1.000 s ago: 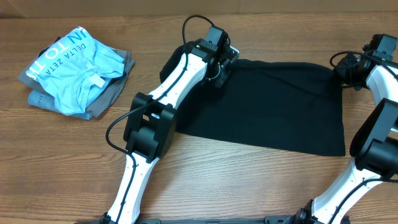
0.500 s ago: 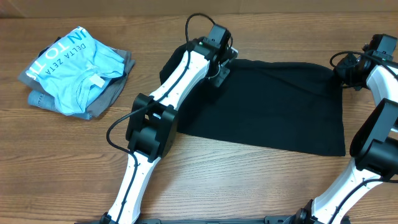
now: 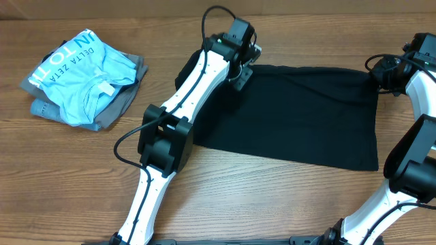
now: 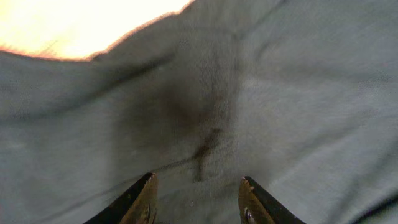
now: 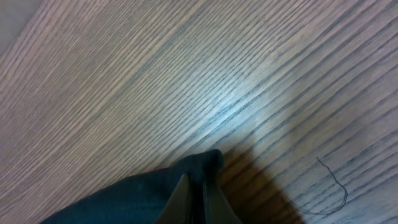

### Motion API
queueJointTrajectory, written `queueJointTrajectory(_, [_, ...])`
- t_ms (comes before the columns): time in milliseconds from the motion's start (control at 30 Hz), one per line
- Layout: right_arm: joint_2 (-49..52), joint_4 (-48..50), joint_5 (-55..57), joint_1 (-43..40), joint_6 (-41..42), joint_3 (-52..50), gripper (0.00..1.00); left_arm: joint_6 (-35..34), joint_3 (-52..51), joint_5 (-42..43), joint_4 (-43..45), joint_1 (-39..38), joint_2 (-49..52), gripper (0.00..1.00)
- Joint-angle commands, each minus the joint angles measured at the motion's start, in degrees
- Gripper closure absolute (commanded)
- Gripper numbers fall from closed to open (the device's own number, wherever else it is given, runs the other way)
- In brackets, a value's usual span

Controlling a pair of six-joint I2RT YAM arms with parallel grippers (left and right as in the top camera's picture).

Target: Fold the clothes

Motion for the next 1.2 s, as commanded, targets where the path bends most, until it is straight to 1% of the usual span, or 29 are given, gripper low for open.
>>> queueJointTrajectory(0, [-2.08, -0.31, -0.11, -0.33, -0.02, 1.55, 0.96, -0.96, -4.57, 1.20, 3.26, -0.76, 0.52, 0.53])
queueJointTrajectory(100, [-2.12, -0.39, -0.72, -0.33, -0.04, 1.55, 0.96, -1.27, -5.40, 2.56, 5.46, -0.79, 0.52, 0.52])
queueJointTrajectory(367, [-2.12, -0.85, -0.72, -0.33, -0.02, 1.55, 0.96, -1.27, -8.11, 3.08, 9.38, -1.18, 0.55, 0.54])
queueJointTrajectory(533, [-2.12, -0.92, -0.72, -0.33, -0.02, 1.55, 0.96, -1.27, -8.57, 3.45, 9.49, -1.16, 0.55, 0.55])
queueJointTrajectory(600, [-2.14, -0.94, -0.72, -0.33, -0.02, 1.55, 0.96, -1.25, -8.57, 3.45, 9.81, -1.14, 0.55, 0.59])
queueJointTrajectory(667, [-2.12, -1.01, -0.72, -0.33, -0.02, 1.55, 0.96, -1.27, -8.66, 3.45, 10.34, -1.14, 0.55, 0.70])
queueJointTrajectory(767, [-2.14, -1.03, -0.70, -0.33, -0.02, 1.55, 0.96, -1.25, -8.72, 3.43, 10.43, -1.11, 0.55, 0.94])
queueJointTrajectory(833, [-2.12, -1.01, -0.70, -0.33, -0.02, 1.55, 0.96, -1.25, -8.72, 3.43, 10.38, -1.11, 0.55, 0.96])
queueJointTrajectory(1000, [-2.12, -1.01, -0.70, -0.35, -0.02, 1.55, 0.96, -1.29, -8.72, 3.48, 10.12, -1.11, 0.55, 0.96])
queueJointTrajectory(1033, [-2.12, -0.96, -0.70, -0.35, -0.02, 1.55, 0.96, -1.29, -8.72, 3.61, 9.75, -1.11, 0.55, 0.82])
queueJointTrajectory(1067, [-2.12, -0.94, -0.70, -0.35, -0.02, 1.55, 0.96, -1.31, -8.72, 3.69, 9.46, -1.14, 0.55, 0.63])
queueJointTrajectory(1100, [-2.12, -0.92, -0.70, -0.35, -0.04, 1.55, 0.96, -1.44, -8.72, 3.67, 9.35, -1.18, 0.55, 0.58])
queueJointTrajectory(1167, [-2.12, -0.92, -0.70, -0.33, -0.02, 1.55, 0.96, -1.42, -9.22, 3.58, 9.46, -1.44, 0.55, 0.56])
